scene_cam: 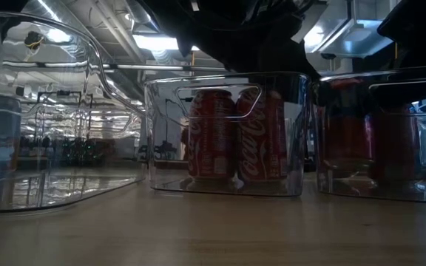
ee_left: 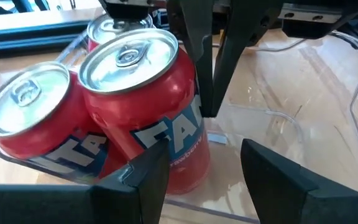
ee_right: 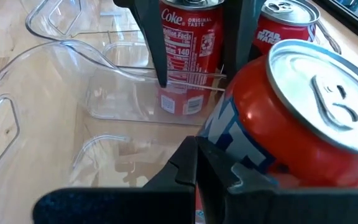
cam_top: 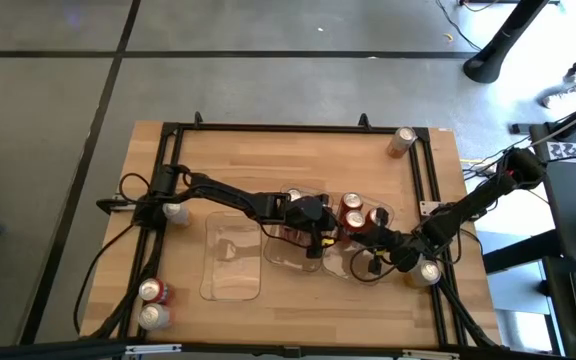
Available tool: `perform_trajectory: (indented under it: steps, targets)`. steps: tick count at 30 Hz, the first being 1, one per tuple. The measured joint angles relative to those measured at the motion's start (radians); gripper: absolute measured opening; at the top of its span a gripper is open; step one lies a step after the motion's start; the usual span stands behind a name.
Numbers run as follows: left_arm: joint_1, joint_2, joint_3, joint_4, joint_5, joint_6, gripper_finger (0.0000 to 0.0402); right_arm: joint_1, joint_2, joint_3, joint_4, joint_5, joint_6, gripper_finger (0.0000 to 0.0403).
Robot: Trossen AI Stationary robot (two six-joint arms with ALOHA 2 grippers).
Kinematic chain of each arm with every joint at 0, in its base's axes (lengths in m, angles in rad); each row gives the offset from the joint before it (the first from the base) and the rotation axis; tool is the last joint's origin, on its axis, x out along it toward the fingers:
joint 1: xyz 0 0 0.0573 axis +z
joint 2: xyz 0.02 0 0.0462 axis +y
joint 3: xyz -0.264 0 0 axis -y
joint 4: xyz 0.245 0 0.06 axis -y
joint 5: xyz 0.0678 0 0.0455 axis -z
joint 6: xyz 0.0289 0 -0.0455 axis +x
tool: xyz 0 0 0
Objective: Sort soda cans
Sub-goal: Put the top red soda can into the right transparent bin
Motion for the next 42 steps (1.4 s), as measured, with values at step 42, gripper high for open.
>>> perform_trajectory:
  steps: [42]
  targets:
    - [-0.06, -0.026, 0.0, -0.081, 0.016, -0.034, 0.0186, -0.002, 0.0, -0.001, 0.01, 0.011, 0.001, 0.0005]
